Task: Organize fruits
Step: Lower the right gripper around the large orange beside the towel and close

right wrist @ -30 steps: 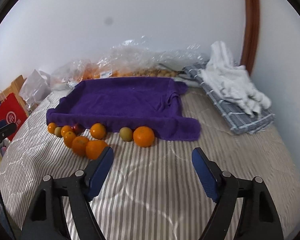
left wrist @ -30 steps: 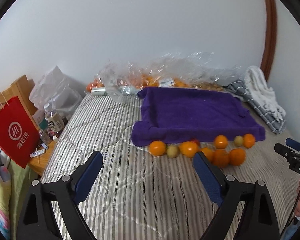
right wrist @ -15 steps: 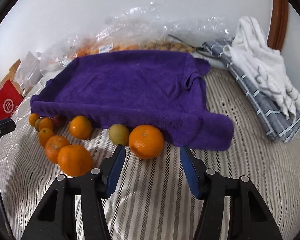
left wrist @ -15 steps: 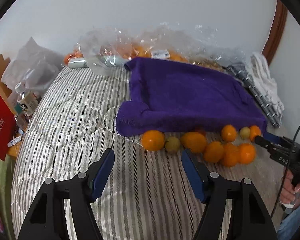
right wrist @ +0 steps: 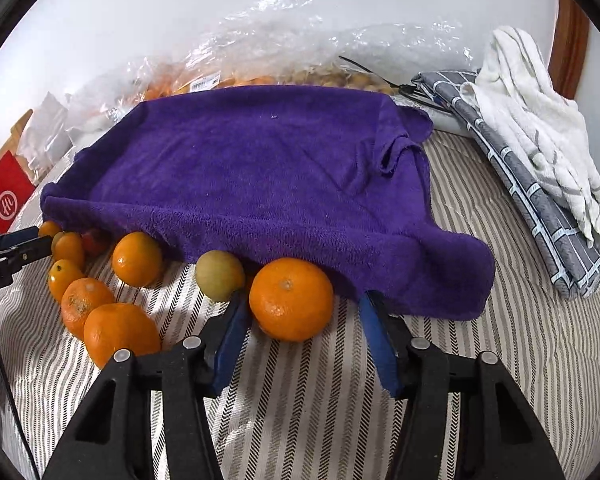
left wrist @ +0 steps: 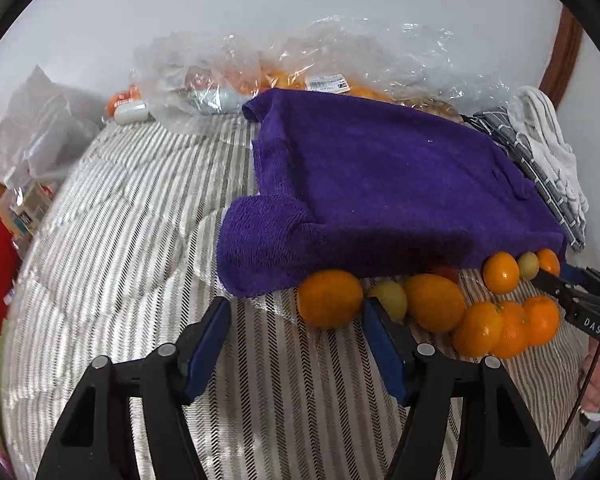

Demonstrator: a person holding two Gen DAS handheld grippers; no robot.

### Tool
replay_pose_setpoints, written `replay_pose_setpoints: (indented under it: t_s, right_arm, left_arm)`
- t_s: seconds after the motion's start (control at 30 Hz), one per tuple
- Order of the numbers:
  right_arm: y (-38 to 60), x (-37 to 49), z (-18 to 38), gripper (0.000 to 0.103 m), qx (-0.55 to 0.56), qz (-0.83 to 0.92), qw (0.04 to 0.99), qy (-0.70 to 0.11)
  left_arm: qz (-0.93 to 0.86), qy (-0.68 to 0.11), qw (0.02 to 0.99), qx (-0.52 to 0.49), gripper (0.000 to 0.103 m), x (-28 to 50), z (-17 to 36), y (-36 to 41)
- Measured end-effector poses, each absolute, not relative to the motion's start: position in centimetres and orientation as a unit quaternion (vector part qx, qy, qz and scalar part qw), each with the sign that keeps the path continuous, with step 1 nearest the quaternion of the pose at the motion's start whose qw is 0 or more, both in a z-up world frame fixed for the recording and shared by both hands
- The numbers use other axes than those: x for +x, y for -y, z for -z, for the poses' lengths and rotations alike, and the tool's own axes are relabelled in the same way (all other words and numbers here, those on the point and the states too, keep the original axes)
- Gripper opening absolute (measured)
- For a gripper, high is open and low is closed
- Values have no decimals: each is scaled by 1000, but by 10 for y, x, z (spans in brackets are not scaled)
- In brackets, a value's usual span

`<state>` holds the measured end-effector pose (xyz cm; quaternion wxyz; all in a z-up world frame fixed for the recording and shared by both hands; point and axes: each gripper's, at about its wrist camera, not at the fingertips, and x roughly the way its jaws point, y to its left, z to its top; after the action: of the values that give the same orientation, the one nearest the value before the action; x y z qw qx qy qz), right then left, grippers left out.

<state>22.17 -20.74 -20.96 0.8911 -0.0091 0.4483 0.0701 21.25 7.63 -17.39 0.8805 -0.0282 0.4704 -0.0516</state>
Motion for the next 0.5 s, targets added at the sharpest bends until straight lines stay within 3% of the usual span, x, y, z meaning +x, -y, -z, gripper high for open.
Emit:
replay_pose_setpoints:
  t_s: [0.07,0.2,0.5]
  right_arm:
    - [207,219,209,46,-8,-76,892,-445]
    - [208,216,206,43,-7,-74,897,-436]
    - [207,220,210,43,4,-78,893,-442]
  left_arm:
    - [57,-467,882,-33,57,212,175,-76]
    - [75,-456,886,-44,34,212,174,-72]
    - [68,-449,890,-45,32,216,179,-67]
